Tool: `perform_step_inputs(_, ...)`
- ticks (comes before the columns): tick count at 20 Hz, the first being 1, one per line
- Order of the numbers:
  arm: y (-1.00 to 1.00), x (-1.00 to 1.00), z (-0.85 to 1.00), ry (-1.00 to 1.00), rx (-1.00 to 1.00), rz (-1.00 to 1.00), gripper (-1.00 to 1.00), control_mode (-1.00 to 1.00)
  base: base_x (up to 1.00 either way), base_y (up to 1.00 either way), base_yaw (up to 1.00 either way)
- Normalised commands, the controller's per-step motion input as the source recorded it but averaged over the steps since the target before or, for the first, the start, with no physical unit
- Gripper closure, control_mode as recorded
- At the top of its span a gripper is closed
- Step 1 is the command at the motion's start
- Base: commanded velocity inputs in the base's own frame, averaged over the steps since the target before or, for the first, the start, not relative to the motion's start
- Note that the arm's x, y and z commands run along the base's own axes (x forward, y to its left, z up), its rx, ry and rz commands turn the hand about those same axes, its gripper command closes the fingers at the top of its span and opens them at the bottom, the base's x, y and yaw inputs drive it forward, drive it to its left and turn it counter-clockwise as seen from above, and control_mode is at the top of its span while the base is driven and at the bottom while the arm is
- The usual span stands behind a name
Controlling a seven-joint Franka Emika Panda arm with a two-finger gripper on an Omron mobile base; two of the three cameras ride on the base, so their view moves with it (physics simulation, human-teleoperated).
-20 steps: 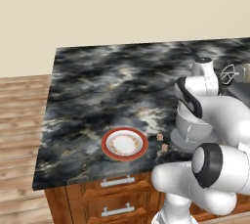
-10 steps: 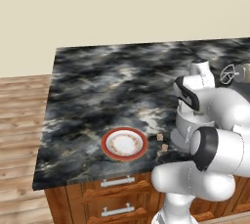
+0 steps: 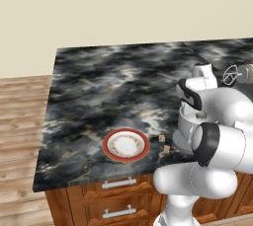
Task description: Add butter and sugar cubes to the stand mixer bowl and then turn on the stand mixer to begin making frosting.
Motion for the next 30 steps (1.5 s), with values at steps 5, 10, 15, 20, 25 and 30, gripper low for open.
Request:
perform_step_inputs(5, 0.00, 0.00, -0.34, -0.04, 0.00, 0.00, 1.00, -1.00, 0.00, 0.00, 0.00)
perform_step_inputs(10, 0.00, -0.03, -0.25, -0.03, 0.00, 0.00, -1.00, -1.00, 0.00, 0.00, 0.00)
perform_step_inputs(15, 0.00, -0.11, -0.10, -0.02, 0.00, 0.00, -1.00, -1.00, 0.00, 0.00, 0.00)
perform_step_inputs(20, 0.07, -0.13, 0.15, 0.00, 0.00, 0.00, -1.00, -1.00, 0.00, 0.00, 0.00)
perform_step_inputs(25, 0.03, -0.03, 0.08, -0.05, 0.00, 0.00, -1.00, -1.00, 0.00, 0.00, 0.00)
perform_step_inputs(30, 0.20, -0.16, 0.29, -0.08, 0.00, 0.00, -1.00, -1.00, 0.00, 0.00, 0.00)
